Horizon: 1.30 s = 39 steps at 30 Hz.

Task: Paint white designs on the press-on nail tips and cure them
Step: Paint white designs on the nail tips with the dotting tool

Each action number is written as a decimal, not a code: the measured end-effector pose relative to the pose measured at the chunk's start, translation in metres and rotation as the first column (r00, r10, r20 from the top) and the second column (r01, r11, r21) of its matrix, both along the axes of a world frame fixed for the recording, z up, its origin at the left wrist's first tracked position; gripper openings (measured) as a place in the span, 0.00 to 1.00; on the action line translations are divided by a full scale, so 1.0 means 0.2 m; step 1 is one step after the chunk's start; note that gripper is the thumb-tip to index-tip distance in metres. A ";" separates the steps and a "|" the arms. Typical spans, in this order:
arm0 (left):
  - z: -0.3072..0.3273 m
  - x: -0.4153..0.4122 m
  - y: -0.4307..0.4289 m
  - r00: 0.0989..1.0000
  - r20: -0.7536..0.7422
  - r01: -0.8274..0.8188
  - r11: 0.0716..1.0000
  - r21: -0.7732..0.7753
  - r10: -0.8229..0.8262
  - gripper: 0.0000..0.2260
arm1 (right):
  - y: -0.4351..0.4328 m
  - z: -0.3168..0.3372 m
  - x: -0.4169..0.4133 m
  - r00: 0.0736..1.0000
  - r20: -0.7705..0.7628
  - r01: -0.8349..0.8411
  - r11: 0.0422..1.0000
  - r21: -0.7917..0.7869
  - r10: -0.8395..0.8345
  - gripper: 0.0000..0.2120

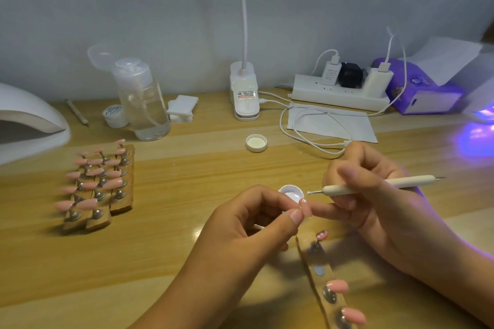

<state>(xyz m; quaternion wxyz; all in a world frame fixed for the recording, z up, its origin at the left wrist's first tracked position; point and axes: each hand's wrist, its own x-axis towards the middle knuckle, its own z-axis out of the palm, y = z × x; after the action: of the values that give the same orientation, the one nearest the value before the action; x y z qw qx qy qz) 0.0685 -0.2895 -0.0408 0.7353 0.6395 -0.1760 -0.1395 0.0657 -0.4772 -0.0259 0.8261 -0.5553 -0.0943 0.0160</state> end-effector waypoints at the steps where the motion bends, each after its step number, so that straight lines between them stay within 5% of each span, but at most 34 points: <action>1: 0.00 0.00 0.00 1.000 -0.002 -0.001 1.000 0.001 0.001 0.10 | 0.00 0.00 0.00 1.000 0.000 0.009 1.000 0.003 -0.009 0.14; 39: -0.01 0.00 0.00 1.000 0.008 -0.006 1.000 0.011 0.006 0.09 | 0.03 0.01 -0.01 0.998 -0.054 0.017 1.000 0.003 -0.016 0.10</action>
<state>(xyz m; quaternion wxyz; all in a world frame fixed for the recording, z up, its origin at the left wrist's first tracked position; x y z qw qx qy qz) 0.0680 -0.2894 -0.0422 0.7313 0.6447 -0.1765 -0.1357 0.0643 -0.4712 -0.0237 0.8294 -0.5540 -0.0675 0.0239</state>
